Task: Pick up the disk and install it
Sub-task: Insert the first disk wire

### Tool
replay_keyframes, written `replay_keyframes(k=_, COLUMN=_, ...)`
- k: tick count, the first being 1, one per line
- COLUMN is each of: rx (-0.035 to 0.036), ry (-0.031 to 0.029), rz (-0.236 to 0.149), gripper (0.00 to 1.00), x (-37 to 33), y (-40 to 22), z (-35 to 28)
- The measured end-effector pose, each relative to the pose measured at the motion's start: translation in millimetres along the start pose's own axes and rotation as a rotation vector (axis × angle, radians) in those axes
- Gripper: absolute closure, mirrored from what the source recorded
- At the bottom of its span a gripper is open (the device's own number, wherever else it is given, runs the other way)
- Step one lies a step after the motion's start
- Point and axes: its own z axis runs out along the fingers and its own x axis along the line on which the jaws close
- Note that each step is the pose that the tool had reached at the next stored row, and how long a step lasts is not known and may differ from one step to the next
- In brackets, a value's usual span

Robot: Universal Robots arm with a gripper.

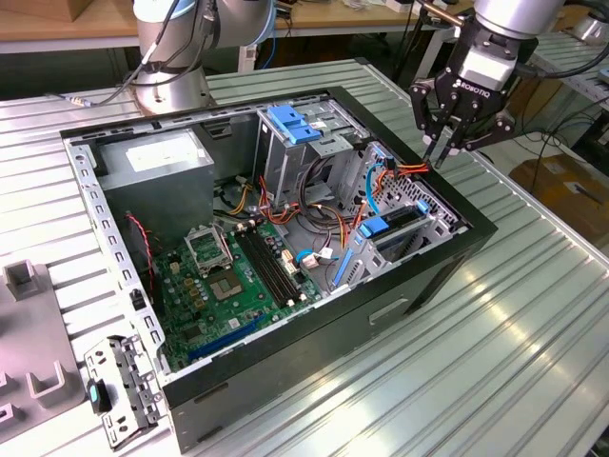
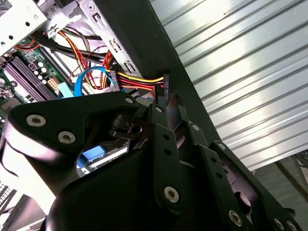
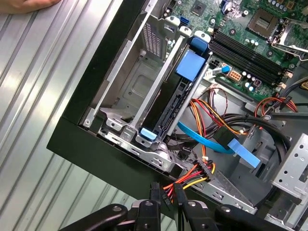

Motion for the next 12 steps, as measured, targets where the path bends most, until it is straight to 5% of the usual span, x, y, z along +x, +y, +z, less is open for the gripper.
replay_keyframes(k=8, rx=-0.0004, ry=-0.0003, rz=-0.002, gripper=0.75, x=4.1, y=-7.5, z=0.3)
replay_keyframes(k=12, rx=0.0020, ry=-0.0019, rz=-0.070, gripper=0.75, x=4.2, y=-7.7, z=0.9)
